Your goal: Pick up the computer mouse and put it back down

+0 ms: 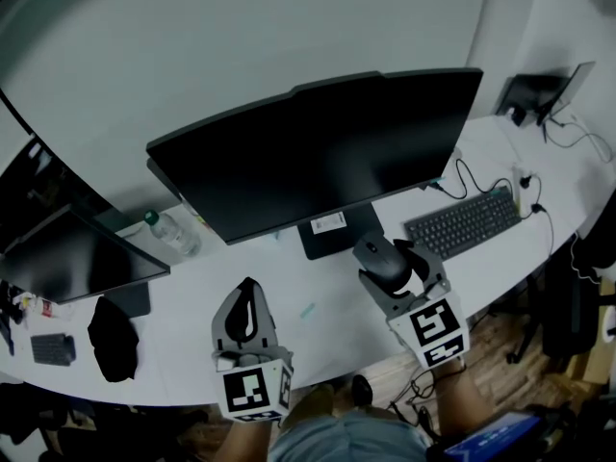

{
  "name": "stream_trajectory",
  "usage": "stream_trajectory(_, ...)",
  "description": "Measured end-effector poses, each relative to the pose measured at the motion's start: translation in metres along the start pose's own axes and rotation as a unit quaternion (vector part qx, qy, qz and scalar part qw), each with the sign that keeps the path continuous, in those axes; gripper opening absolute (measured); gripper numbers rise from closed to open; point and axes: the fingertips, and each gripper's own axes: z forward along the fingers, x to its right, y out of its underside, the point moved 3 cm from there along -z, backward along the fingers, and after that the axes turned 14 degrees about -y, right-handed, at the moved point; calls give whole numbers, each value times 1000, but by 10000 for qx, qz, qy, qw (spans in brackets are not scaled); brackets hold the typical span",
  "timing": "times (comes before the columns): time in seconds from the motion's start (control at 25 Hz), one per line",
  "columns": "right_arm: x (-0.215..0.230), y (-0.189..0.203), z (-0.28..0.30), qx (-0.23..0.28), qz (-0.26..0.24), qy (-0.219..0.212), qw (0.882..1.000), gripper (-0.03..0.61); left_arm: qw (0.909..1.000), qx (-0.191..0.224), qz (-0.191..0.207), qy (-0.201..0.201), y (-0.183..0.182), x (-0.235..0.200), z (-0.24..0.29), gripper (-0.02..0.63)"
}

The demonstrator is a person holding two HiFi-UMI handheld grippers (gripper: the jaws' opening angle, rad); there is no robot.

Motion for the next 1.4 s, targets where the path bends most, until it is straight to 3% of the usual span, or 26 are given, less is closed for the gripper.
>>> stream_trajectory(0.64,10,76,26,-360,705,118,9968,302,9982,-458,276,281,33,13,20,5)
stream_trajectory(1.4,16,189,62,-1079,1442,262,9833,303,9905,-1091,656,512,88,18,33,5)
